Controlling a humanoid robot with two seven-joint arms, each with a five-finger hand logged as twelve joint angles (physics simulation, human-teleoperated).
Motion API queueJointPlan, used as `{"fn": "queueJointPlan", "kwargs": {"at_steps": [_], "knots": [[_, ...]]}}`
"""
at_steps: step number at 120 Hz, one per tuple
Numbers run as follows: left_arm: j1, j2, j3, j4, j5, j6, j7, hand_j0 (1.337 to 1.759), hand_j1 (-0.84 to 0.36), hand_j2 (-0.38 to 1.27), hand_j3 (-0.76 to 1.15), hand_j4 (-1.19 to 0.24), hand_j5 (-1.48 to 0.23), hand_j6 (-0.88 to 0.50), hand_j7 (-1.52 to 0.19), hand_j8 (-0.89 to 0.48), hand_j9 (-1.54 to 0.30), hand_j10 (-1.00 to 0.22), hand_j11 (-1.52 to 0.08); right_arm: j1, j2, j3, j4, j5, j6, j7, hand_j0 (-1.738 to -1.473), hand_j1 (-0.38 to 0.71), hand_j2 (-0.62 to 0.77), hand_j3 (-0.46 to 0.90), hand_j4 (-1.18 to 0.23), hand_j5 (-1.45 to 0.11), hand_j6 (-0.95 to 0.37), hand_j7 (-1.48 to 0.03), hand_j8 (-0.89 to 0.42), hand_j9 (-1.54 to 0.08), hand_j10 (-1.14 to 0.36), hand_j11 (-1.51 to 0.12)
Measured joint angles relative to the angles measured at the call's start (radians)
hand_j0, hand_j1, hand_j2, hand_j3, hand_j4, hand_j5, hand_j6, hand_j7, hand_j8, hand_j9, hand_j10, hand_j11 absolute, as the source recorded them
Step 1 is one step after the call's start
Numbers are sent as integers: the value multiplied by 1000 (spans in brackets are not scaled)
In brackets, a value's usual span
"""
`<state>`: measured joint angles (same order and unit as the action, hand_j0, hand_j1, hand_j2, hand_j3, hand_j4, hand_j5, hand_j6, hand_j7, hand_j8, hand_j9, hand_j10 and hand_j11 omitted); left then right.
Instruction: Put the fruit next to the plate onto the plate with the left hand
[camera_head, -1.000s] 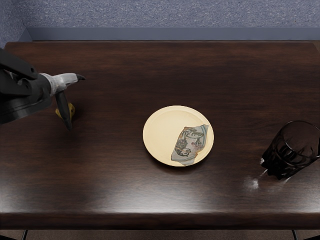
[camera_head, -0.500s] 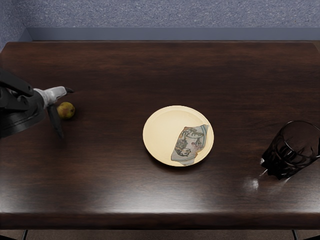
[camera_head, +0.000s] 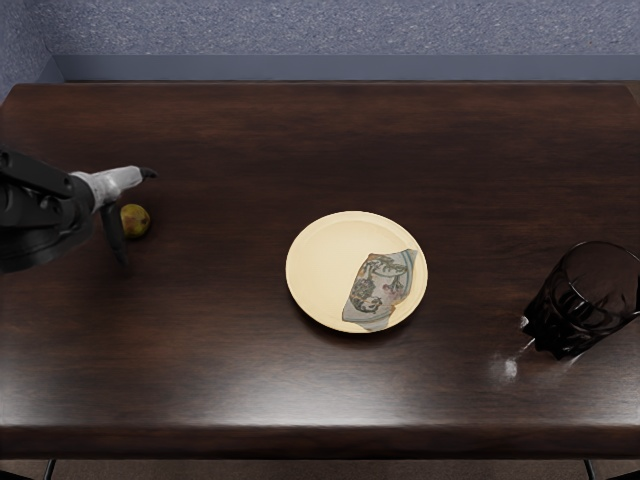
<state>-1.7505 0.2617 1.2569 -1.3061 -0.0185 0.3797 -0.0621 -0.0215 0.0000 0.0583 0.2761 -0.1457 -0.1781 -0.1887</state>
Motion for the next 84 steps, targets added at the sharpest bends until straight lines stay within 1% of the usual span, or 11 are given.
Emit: {"fn": "queueJointPlan", "kwargs": {"at_steps": [19,27,47,57,84], "knots": [[27,-1,-8,5,20,0,0,1658,240,18,0,-91,-119,-92,-118,-92,-118,-91,-118,0,0,0,0,0,0,0,-1658,-349,0,0,0,0,0,0,0,0,0,0],[45,-1,-13,22,23,0,0,1658,228,20,0,-101,-131,-101,-131,-101,-131,-101,-131,0,0,0,0,0,0,0,-1658,-349,0,0,0,0,0,0,0,0,0,0],[51,-1,-25,61,25,1,1,1658,211,23,0,-115,-150,-116,-150,-116,-150,-115,-150,0,0,0,0,0,0,0,-1658,-349,0,0,0,0,0,0,0,0,0,0],[65,-2,-36,75,22,2,3,1658,202,25,0,-123,-160,-123,-160,-123,-160,-123,-160,0,0,0,0,0,0,0,-1658,-349,0,0,0,0,0,0,0,0,0,0],[86,-6,-65,95,22,7,2,1658,161,32,0,-157,-204,-157,-204,-157,-204,-157,-204,0,0,0,0,0,0,0,-1658,-349,0,0,0,0,0,0,0,0,0,0]]}}
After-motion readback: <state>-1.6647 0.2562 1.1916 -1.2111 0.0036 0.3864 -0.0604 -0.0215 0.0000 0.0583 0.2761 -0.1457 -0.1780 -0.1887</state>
